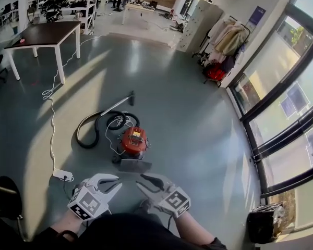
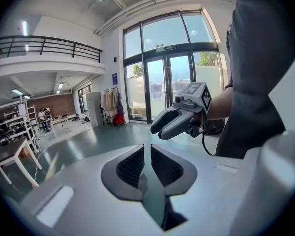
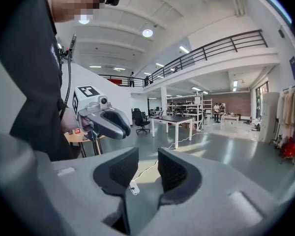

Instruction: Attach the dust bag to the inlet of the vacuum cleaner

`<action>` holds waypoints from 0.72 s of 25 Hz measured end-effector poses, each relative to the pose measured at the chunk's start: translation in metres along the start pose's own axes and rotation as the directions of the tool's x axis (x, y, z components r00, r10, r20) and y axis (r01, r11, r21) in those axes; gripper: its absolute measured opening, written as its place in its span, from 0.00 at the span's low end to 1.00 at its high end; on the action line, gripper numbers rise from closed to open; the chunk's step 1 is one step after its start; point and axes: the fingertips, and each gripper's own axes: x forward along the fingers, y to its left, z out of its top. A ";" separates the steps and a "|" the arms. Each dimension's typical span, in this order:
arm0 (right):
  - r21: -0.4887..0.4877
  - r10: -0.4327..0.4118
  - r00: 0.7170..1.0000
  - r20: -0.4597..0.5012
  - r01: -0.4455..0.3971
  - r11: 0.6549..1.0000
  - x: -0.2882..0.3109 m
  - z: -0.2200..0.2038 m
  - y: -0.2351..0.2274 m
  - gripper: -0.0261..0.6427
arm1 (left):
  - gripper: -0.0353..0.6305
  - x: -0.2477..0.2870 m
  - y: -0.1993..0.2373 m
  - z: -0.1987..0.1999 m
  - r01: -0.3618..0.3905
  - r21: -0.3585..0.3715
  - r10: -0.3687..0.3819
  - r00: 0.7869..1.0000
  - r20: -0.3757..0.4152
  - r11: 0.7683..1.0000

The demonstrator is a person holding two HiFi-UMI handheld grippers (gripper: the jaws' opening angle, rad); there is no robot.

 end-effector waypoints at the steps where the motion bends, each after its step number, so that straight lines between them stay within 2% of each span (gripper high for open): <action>1: 0.004 0.001 1.000 0.002 -0.001 1.000 -0.002 0.000 0.006 0.21 | 0.14 -0.002 -0.006 0.003 0.011 0.006 -0.011 1.000 0.008 1.000; 5: 0.006 0.014 1.000 0.023 -0.014 1.000 -0.016 -0.002 0.019 0.19 | 0.11 0.004 -0.025 0.014 0.027 0.022 -0.028 0.999 0.038 0.999; 9: 0.048 0.043 0.998 0.054 -0.045 0.998 -0.040 -0.004 0.025 0.03 | 0.08 0.014 -0.047 0.028 0.040 0.004 -0.041 0.997 0.062 0.999; 12: 0.082 0.054 0.994 0.095 -0.062 0.995 -0.066 0.001 0.027 0.03 | 0.08 0.026 -0.068 0.038 0.063 0.006 -0.063 0.997 0.054 0.998; 18: 0.099 0.073 0.990 0.119 -0.084 0.992 -0.098 -0.017 0.019 0.03 | 0.08 0.060 -0.098 0.050 0.090 0.008 -0.090 0.995 0.046 0.996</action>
